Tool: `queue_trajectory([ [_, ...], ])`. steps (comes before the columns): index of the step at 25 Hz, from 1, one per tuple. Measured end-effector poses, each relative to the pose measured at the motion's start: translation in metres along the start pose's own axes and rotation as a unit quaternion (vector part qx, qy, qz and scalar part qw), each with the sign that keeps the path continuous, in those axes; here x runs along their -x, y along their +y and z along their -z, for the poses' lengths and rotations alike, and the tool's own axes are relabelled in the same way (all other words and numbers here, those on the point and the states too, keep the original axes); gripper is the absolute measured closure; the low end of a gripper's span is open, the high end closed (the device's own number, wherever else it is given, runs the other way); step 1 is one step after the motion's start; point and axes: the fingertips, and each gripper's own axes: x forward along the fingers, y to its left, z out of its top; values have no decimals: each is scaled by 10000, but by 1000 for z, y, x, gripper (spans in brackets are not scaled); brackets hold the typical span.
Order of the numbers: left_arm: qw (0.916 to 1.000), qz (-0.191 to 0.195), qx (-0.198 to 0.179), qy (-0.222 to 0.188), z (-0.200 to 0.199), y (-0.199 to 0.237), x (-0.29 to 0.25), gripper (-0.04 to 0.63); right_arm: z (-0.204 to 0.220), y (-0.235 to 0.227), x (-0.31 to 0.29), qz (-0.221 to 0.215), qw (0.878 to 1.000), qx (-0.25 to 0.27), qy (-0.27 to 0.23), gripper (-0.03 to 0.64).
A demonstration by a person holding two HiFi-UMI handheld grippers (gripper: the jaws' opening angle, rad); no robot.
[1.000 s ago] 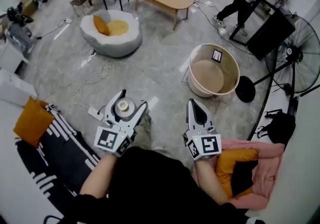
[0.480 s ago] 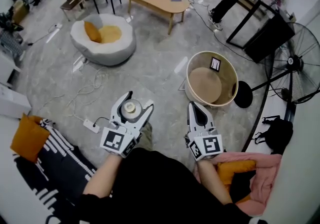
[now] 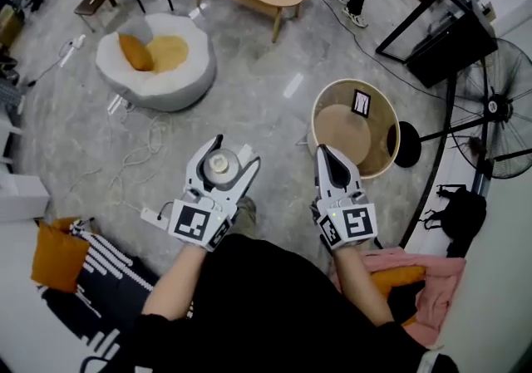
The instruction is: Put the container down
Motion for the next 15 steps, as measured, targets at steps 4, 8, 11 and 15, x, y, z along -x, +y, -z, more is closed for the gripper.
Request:
queue_trajectory([
  [4, 9997, 245, -20, -27, -17, 42, -52, 244, -17, -23, -60, 184, 9998, 64, -50, 595],
  [8, 9991, 415, -4, -30, -25, 79, -98, 244, -17, -49, -109, 469, 9989, 83, 19, 595],
  [11, 9982, 603, -19, -22, -28, 90, -126, 244, -17, -68, -126, 687, 9976, 70, 69, 595],
  [15, 9965, 832, -18, 10, -30, 97, -145, 244, -9, -82, -134, 918, 9957, 0, 155, 595],
])
